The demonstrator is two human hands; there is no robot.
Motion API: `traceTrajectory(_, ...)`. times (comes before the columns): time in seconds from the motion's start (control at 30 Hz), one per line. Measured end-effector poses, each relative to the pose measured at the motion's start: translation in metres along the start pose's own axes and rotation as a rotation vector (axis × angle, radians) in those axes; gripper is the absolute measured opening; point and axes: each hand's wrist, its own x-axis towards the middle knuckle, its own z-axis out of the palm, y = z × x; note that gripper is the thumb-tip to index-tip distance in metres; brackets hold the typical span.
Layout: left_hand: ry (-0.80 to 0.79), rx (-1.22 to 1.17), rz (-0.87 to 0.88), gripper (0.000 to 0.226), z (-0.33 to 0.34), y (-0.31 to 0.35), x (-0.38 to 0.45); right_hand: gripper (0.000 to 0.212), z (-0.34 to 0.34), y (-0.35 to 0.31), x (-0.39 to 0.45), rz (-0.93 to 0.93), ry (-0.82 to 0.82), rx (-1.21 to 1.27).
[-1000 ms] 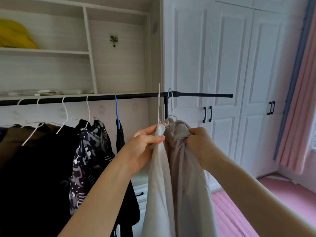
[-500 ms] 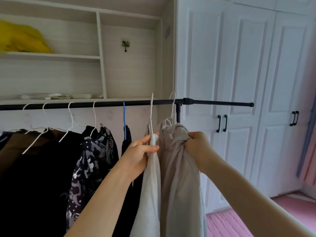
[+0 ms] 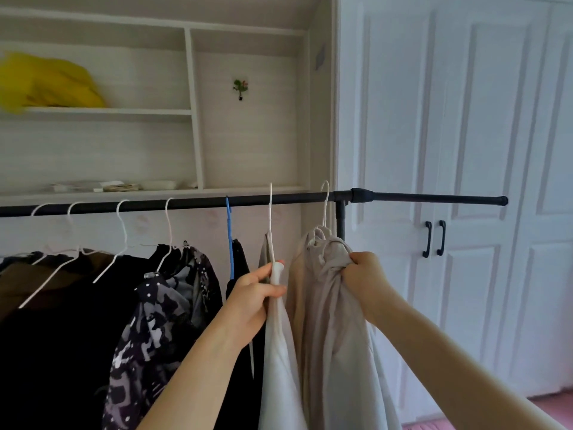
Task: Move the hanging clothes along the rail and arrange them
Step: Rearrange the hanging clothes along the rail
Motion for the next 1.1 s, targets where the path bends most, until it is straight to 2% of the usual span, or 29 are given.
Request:
traceTrajectory(0.27,0.024,0.036,-0.023,0.046,0.005,-0.016,0.016,0.032,-0.006,0.011,0.009,0.016,-0.052,0.021)
traceTrajectory(0.43,0.067,0.17,0.022,0.044,0.008,-0.021,0.018,0.038,-0.009,0.014,0.004,-0.009,-0.08,-0.004)
traceTrajectory(0.67,0.083,0.305,0.057,0.056,0.009,-0.029,0.011,0.023,-0.008,0.018,-0.002,0.027,-0.116,-0.109)
traceTrajectory(0.9,0.102,0.372,0.077,0.071,0.007,-0.028,0.003,0.018,-0.004,0.012,-0.017,0.029,-0.117,-0.07)
traceTrajectory(1.0,0.124,0.374,0.08,0.062,0.004,-0.028,-0.001,0.033,0.0,0.014,-0.019,0.017,-0.124,-0.098)
traceTrajectory(1.1,0.133,0.359,0.08,0.06,-0.001,-0.028,-0.007,0.036,0.003,0.012,-0.024,0.014,-0.133,-0.137)
